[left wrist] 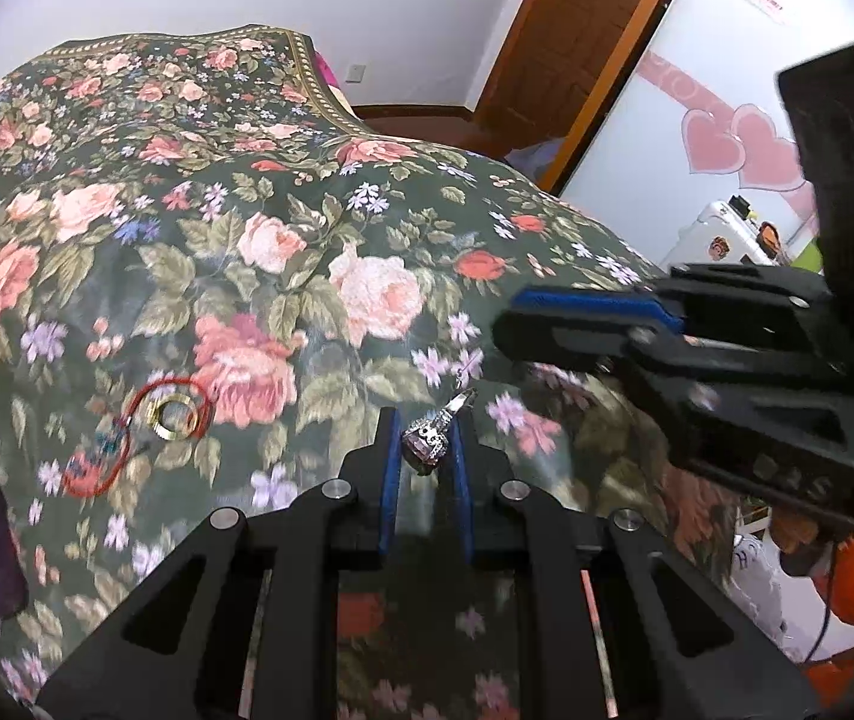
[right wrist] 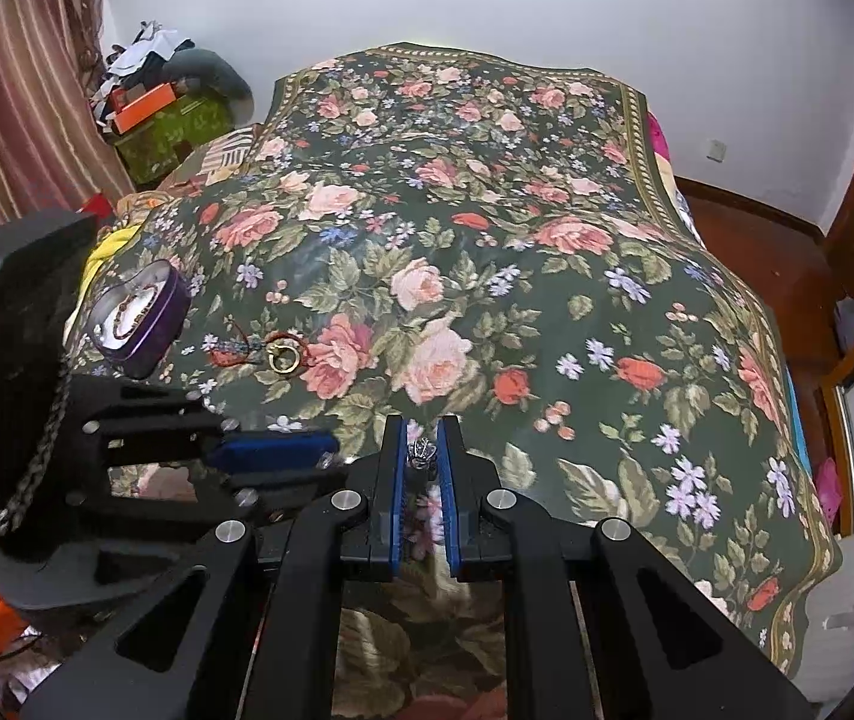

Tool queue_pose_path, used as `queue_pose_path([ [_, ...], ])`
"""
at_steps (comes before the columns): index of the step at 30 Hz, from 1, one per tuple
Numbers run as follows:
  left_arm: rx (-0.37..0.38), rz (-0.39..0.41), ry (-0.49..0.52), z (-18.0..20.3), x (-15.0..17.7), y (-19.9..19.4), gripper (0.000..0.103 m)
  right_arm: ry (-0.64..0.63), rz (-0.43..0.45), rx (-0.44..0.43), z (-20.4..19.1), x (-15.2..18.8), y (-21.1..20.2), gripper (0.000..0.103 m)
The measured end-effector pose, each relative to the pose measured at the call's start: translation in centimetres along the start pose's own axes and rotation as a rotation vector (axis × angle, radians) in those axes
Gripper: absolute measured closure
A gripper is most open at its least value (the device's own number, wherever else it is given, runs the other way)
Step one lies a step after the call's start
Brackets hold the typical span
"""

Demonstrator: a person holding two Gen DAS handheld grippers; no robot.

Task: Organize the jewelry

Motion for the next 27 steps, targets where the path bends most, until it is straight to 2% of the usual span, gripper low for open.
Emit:
queue_pose_path([
  [4, -0.016, 0.013, -0.01, -0.4, 0.6, -1.7, 0.088, -0.016, -0.005, -0.014, -1.3, 0.0, 0.3, 0.094],
  [10, -0.061, 0.075, -0.065, -2.3, 0.6, -5.7, 0.088, -0.042, -0.009, -0.035, -3.4, -0.2, 0.7, 0.094],
  [16, -0.176, 0.158, -0.123, -5.9, -0.2, -10.3, 0.088, -0.068, 0.017, -0.068, -6.1, -1.7, 0.6, 0.094],
  [27, -0.413, 0.305, -0.159, -11.9, -1.9, -18.7, 0.088, -0.133, 0.115, -0.141, -12.1, -6.0, -0.6, 0.094],
])
Point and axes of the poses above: each gripper's, at about its wrist camera, not at the fingertips, and y roughly the way its jaws point, z to its right, x to its underside, the point moved 10 cm from there along y, roughly the way its jaws point, and after that the axes turned 11 degrees about z, right-handed, at the moved point
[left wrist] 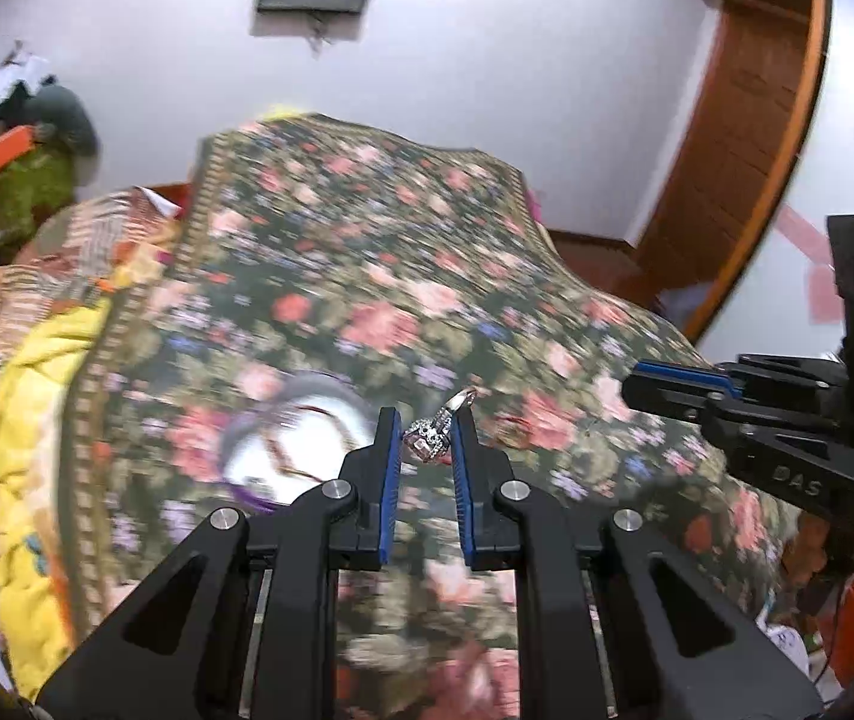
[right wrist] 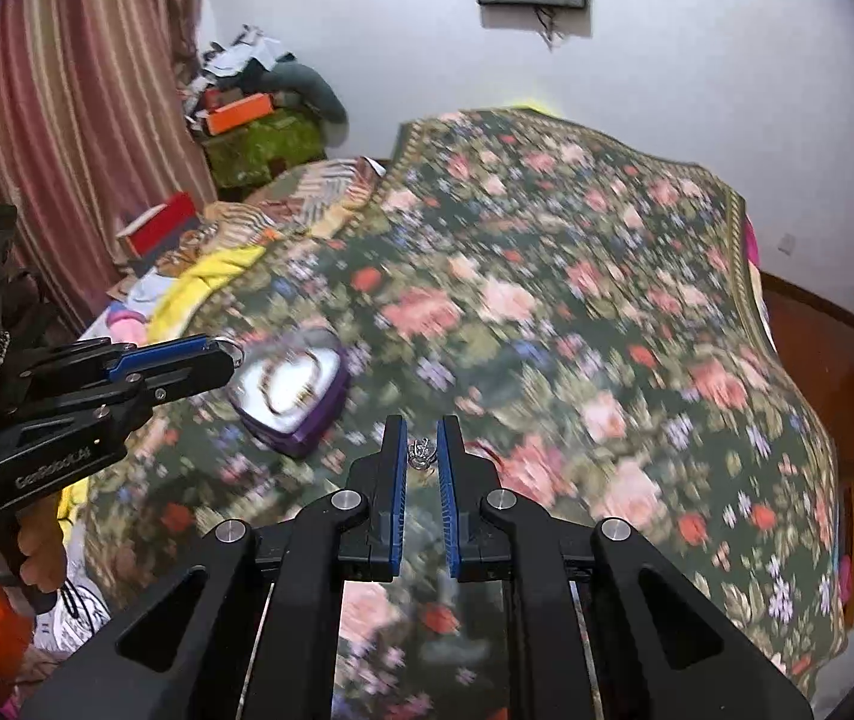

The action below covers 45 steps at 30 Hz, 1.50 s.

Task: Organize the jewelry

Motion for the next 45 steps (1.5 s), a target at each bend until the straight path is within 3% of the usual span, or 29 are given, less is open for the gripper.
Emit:
queue_pose_path([
  [8, -0.147, 0.081, -0.031, -5.7, -2.1, -2.8, 0.088, -0.036, 0.06, -0.032, -2.6, -3.1, 0.1, 0.094],
  [12, -0.178, 0.087, -0.051, -7.5, -2.1, -3.1, 0.088, -0.032, 0.071, -0.027, -2.6, -3.6, 0.1, 0.094],
  [25, -0.147, 0.024, -0.058, -7.6, 0.1, -0.2, 0.088, -0.001, 0.026, 0.02, 0.0, -2.8, 1.0, 0.094],
  [35, -0.129, -0.042, -0.036, -7.3, 1.6, 2.1, 0.088, -0.028, 0.038, -0.075, -3.9, -4.1, 3.0, 0.094],
  [45, -0.128, -0.038, -0.028, -7.8, 1.4, 2.3, 0.088, -0.055, 0.014, -0.163, -8.1, -4.2, 6.1, 0.094],
])
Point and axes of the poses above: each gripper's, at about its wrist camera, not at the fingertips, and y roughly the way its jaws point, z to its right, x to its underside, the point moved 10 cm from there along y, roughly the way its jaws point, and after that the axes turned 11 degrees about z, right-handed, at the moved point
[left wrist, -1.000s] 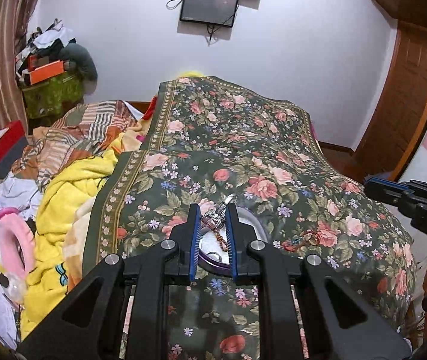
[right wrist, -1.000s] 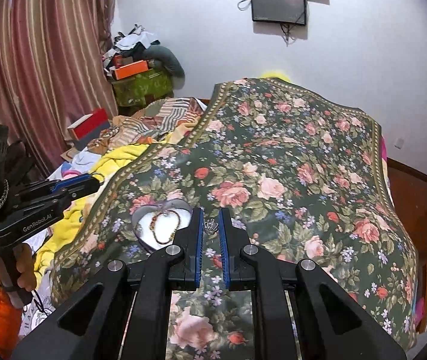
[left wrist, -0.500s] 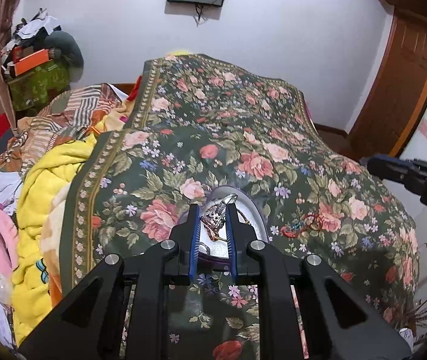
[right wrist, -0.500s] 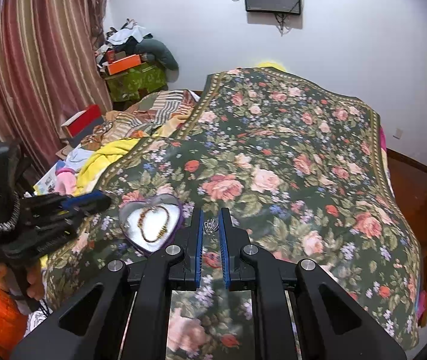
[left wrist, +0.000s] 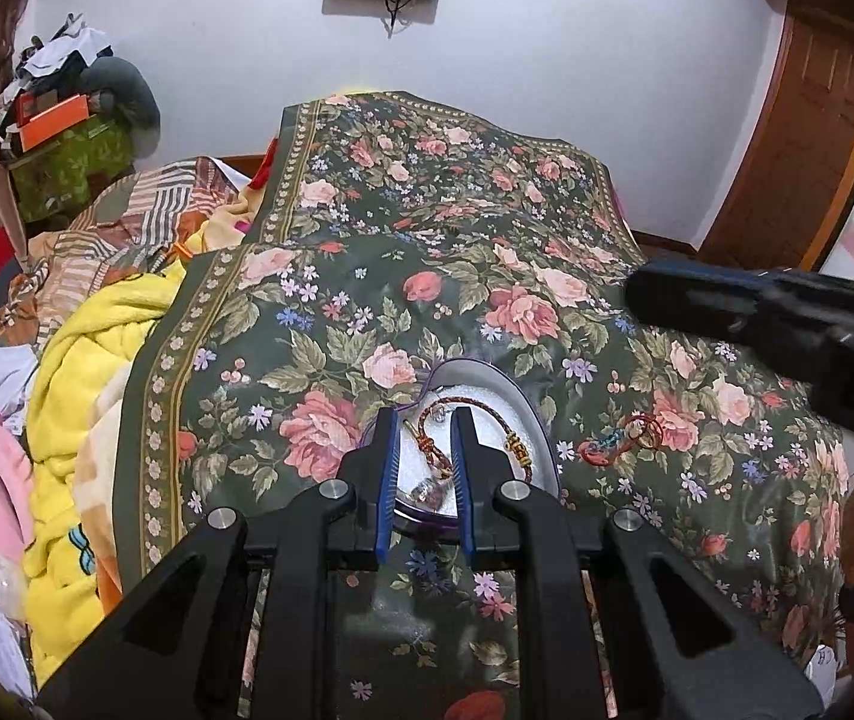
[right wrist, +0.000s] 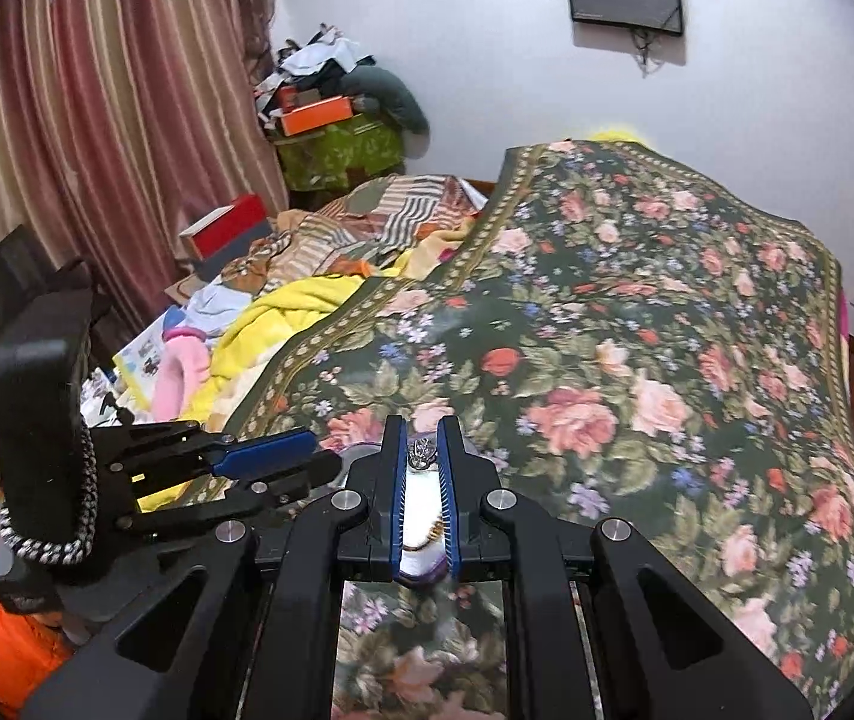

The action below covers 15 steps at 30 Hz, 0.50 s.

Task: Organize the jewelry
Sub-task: 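Open the right tool to drop its silver charm into the tin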

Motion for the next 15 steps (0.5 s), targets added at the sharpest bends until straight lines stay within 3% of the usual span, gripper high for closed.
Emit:
queue_pose_path([
  [12, -0.043, 0.018, -0.029, -2.1, -0.6, -0.6, 0.088, -0.009, -0.089, -0.025, -0.8, 1.8, 3.0, 0.093],
  [13, -0.046, 0.017, -0.029, -2.2, -0.6, -0.6, 0.088, -0.004, -0.097, -0.029, -0.8, 1.8, 3.1, 0.092],
  [15, -0.051, 0.016, -0.028, -2.3, -0.6, -0.7, 0.088, 0.007, -0.104, -0.033, -0.7, 1.8, 3.1, 0.08],
])
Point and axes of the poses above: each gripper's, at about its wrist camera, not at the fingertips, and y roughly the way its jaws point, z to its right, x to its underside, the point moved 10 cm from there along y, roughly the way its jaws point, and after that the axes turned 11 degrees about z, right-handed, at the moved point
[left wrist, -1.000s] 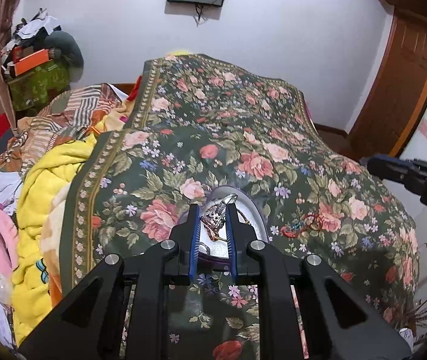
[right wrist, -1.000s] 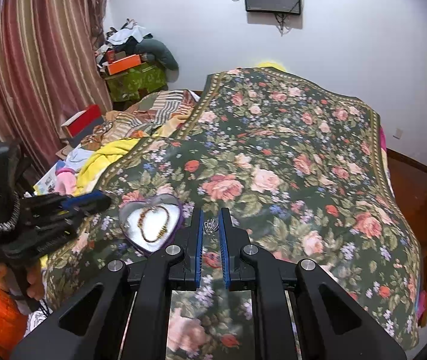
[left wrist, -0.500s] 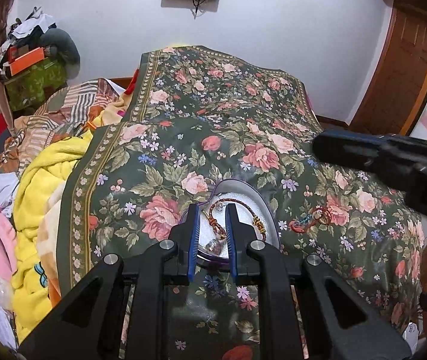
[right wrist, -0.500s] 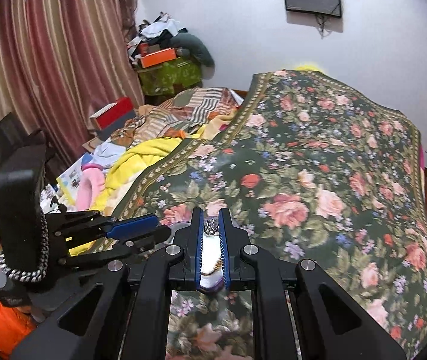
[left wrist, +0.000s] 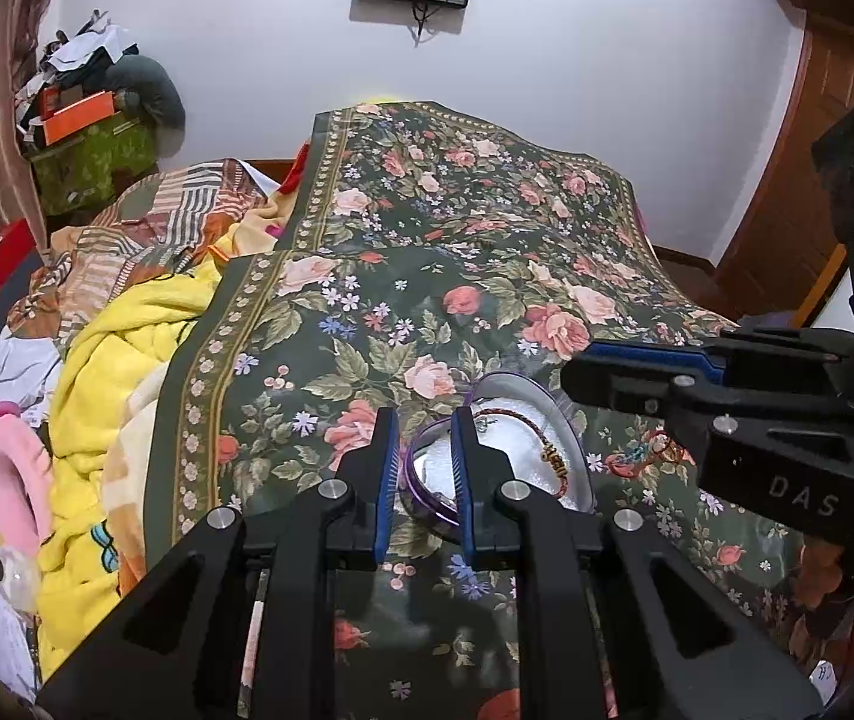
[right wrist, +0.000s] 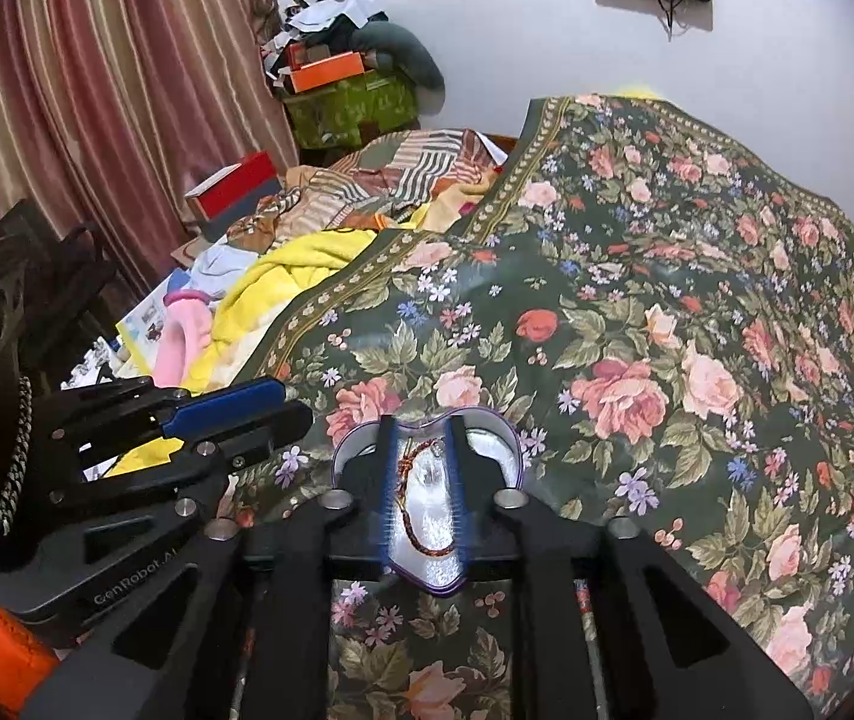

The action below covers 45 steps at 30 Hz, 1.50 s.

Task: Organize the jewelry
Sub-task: 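Open the right tool to drop its silver charm into the tin, then move the left tool to the red beaded string bracelet and grasp it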

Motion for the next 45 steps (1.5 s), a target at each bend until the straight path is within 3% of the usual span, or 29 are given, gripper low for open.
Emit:
queue_pose_path([
  [3, -0.003, 0.005, 0.002, 0.1, -0.2, -0.3, 0.086, 0.0, 0.028, 0.018, 0.4, -0.5, -0.7, 0.069],
  [16, 0.017, 0.054, 0.042, 3.0, -1.9, -2.5, 0.081, 0.021, 0.112, 0.098, 3.1, -1.8, -5.7, 0.069],
  [29, 0.105, 0.031, 0.116, 10.1, -1.5, -2.4, 0.078, 0.043, 0.139, 0.229, 8.8, 0.3, -10.7, 0.069],
  [36, 0.169, -0.063, 0.134, 13.9, 1.4, 0.1, 0.073, 0.068, 0.064, 0.289, 12.4, 3.9, -10.9, 0.069],
  [40, 0.221, -0.166, 0.143, 15.8, 4.3, 2.2, 0.073, 0.075, 0.013, 0.309, 13.7, 6.1, -10.8, 0.069],
  [45, 0.221, -0.248, 0.177, 17.1, 7.2, 4.6, 0.072, 0.099, -0.029, 0.31, 14.9, 8.1, -10.8, 0.069],
])
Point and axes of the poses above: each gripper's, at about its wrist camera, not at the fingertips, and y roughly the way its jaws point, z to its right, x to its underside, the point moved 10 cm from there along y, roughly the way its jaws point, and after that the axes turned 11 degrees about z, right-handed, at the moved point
